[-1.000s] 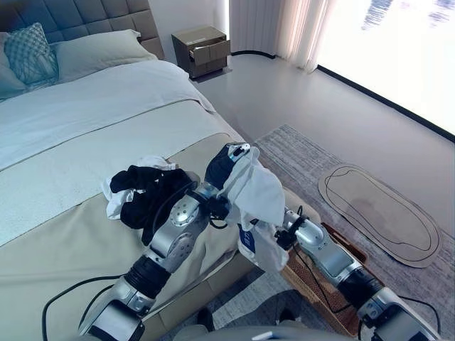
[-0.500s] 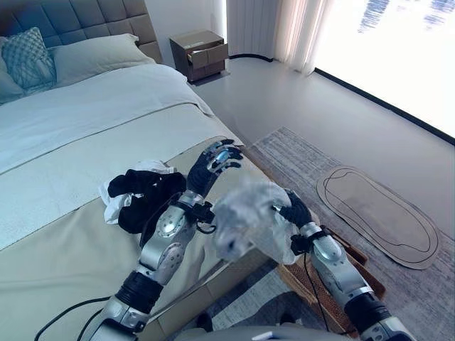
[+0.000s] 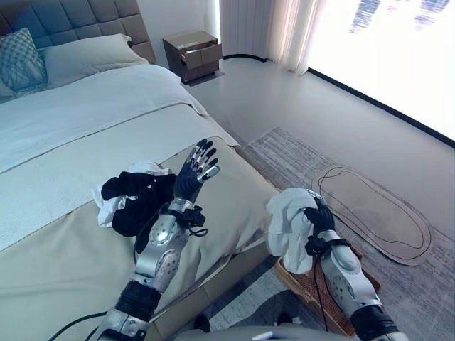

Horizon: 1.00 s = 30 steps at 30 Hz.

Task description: Pick up clothes into the bucket

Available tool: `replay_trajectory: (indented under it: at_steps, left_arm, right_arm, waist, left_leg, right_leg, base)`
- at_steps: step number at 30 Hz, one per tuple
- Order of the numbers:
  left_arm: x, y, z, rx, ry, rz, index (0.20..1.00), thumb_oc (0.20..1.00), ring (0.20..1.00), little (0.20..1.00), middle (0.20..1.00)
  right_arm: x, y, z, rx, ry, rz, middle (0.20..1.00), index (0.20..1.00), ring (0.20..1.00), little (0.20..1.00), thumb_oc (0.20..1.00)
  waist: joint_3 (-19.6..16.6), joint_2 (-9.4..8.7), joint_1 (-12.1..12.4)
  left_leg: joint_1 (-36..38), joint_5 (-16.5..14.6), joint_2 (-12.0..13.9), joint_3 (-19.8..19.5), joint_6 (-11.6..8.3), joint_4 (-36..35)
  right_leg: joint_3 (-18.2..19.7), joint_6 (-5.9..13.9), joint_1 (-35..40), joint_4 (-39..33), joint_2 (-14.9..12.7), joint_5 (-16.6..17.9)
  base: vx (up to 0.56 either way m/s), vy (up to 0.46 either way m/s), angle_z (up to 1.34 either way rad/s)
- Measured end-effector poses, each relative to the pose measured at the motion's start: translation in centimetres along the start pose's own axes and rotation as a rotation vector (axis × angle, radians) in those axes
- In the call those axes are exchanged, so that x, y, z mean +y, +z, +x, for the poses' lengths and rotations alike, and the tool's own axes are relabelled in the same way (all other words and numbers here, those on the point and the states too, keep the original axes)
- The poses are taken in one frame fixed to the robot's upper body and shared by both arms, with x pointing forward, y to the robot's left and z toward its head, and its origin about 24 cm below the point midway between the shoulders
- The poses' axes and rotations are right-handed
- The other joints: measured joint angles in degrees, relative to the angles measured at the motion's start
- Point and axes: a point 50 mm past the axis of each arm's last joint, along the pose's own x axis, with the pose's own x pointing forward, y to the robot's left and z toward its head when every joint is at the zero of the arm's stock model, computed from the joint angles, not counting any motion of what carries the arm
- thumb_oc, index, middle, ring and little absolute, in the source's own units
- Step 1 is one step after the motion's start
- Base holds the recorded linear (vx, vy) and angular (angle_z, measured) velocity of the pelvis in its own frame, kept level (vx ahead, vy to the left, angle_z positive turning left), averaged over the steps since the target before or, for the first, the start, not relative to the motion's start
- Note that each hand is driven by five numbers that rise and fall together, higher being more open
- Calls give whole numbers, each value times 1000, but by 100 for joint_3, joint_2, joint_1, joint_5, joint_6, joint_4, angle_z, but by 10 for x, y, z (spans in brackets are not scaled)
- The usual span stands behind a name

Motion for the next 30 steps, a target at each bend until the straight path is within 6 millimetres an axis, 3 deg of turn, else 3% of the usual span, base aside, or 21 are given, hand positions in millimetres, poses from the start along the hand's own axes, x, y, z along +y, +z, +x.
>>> replay_trajectory:
  at_steps: [4,10,15,20,25,30]
  left_arm:
    - [13,-8,-14,29,65,3,1000,1000,1000,1000,1000]
    - [42,-23,-50,67,229,18,1000,1000,1000,1000,1000]
    - [53,-29,-68,86,293,41,1000,1000,1000,1000,1000]
    - [56,-23,-68,42,296,50,1000,1000,1000,1000,1000]
    - [52,-10,-54,-32,267,44,1000,1000,1000,1000,1000]
    - [42,19,-31,-180,217,55,1000,1000,1000,1000,1000]
  right_arm:
    - [-15,5,-2,-36,-94,21,200,200,200,200,200]
    - [-66,5,-17,-60,-376,3,200,200,200,200,200]
    - [-88,3,-25,-47,-503,-20,200,200,200,200,200]
    - [-93,11,-19,-88,-543,-21,200,200,200,200,200]
    - [-91,40,5,-194,-538,-23,200,200,200,200,200]
    - [-84,70,26,-305,-542,2,200,200,200,200,200]
  waist:
    - [-1,1,5]
    - [-14,-7,19]
    - [5,-29,32]
    - [424,1,16]
    - [1089,105,14]
    - [1625,173,15]
  left_leg:
    - [0,0,-1,5,0,-13]
    - [-88,-2,0,4,-2,-17]
    - [-331,0,8,1,-1,114]
    - [-674,-4,16,30,0,372]
    - [-1329,-90,54,197,15,912]
    - [-2262,-288,110,300,51,1698]
  right_leg:
    - [2,0,-5,-10,-1,-1]
    - [3,0,-94,-29,3,-1]
    - [22,-4,-307,42,7,6]
    - [128,-9,-720,310,-10,0]
    - [406,-84,-1558,1014,-92,-81]
    - [687,-164,-2692,2031,-148,-320]
  base:
    - [0,0,0]
    - [-9,-23,0]
    - [-83,-38,0]
    - [-165,-22,-9]
    - [-165,-18,-17]
    - [-145,-29,-8]
